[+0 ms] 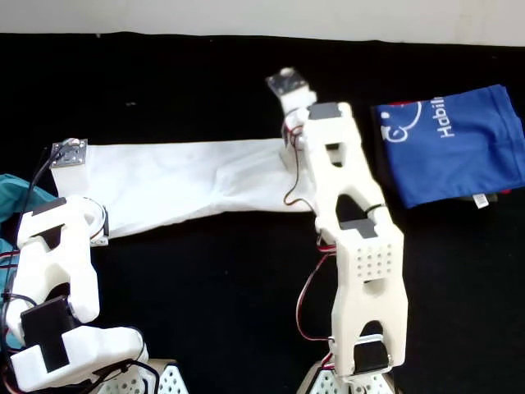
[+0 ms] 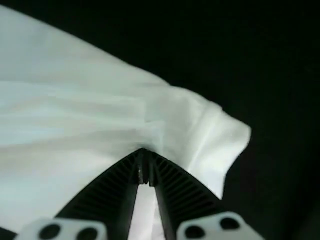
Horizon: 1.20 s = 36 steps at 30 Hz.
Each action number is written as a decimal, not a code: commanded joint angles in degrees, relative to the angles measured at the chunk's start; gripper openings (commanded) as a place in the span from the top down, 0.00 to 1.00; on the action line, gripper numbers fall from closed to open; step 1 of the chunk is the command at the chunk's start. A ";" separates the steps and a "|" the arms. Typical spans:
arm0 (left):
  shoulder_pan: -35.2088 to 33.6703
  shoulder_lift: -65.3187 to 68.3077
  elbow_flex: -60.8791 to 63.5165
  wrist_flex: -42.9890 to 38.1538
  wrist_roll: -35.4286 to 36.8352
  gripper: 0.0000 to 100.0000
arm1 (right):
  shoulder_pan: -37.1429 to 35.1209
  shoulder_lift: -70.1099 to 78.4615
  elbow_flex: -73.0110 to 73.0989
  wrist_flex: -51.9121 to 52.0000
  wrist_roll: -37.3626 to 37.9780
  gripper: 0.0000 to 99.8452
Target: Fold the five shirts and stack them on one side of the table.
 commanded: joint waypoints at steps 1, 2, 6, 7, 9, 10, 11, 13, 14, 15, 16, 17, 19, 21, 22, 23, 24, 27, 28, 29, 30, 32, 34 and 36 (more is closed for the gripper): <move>0.66 0.40 0.04 -0.70 0.62 0.99 | 1.36 -0.92 -6.11 4.44 0.35 0.99; 0.66 0.40 0.04 -0.70 0.62 0.99 | 1.10 -1.27 -7.52 6.99 0.35 0.99; 0.66 0.40 0.04 -0.70 0.62 0.99 | -0.13 -2.68 -13.49 14.99 0.26 0.99; 0.66 0.40 0.04 -0.70 0.62 0.99 | -0.40 -2.77 -14.81 16.40 0.26 0.99; 0.66 0.40 0.04 -0.70 0.62 0.99 | -0.84 -2.77 -17.36 19.47 0.35 0.99; 0.66 0.40 0.04 -0.70 0.62 0.99 | -1.19 -2.77 -18.42 21.05 0.44 0.99; 0.66 0.40 0.04 -0.70 0.62 0.99 | -1.45 -2.77 -19.38 22.55 0.44 0.99; 0.66 0.40 0.04 -0.70 0.62 0.99 | -2.07 -2.77 -21.41 25.10 0.53 0.99; 0.66 0.40 0.04 -0.70 0.62 0.99 | -2.33 -2.77 -22.55 25.98 0.53 0.99; 0.66 0.40 0.04 -0.70 0.62 0.99 | -2.42 -2.68 -23.69 26.59 0.53 0.99; 0.66 0.40 0.04 -0.70 0.62 0.99 | -2.42 -2.51 -24.75 26.77 0.53 0.99; 0.66 0.40 0.04 -0.70 0.62 0.99 | -2.42 -2.42 -25.63 26.68 0.53 0.99; 0.66 0.40 0.04 -0.70 0.62 0.99 | -2.33 -2.33 -26.15 26.51 0.53 0.99; 0.66 0.40 0.04 -0.70 0.62 0.99 | -2.51 -2.24 -26.15 26.51 0.53 0.99; 0.66 0.40 0.04 -0.70 0.62 0.99 | -2.59 -2.24 -26.15 26.51 0.53 0.99; 0.66 0.40 0.04 -0.70 0.62 0.99 | -2.59 -2.15 -26.07 26.51 0.53 0.99; 0.66 0.40 0.04 -0.70 0.62 0.99 | -2.59 -1.80 -25.89 26.51 0.53 0.97; 0.66 0.40 0.04 -0.70 0.62 0.99 | -2.42 0.48 -26.07 26.86 0.53 0.89; 0.66 0.40 0.04 -0.70 0.62 0.99 | -2.51 0.84 -26.15 27.03 0.53 0.87; 0.66 0.40 0.04 -0.70 0.62 0.99 | -2.68 1.10 -26.15 27.47 0.44 0.88; 0.66 0.40 0.04 -0.70 0.62 0.99 | -3.38 1.27 -26.15 28.26 0.26 0.89; 0.66 0.40 0.04 -0.70 0.62 0.99 | -5.67 1.36 -26.15 29.85 0.26 0.93; 0.66 0.40 0.04 -0.70 0.62 0.99 | -8.31 1.19 -25.71 30.29 0.26 0.97; 0.66 0.40 0.04 -0.70 0.62 0.99 | -10.86 1.19 -25.71 30.37 0.18 1.00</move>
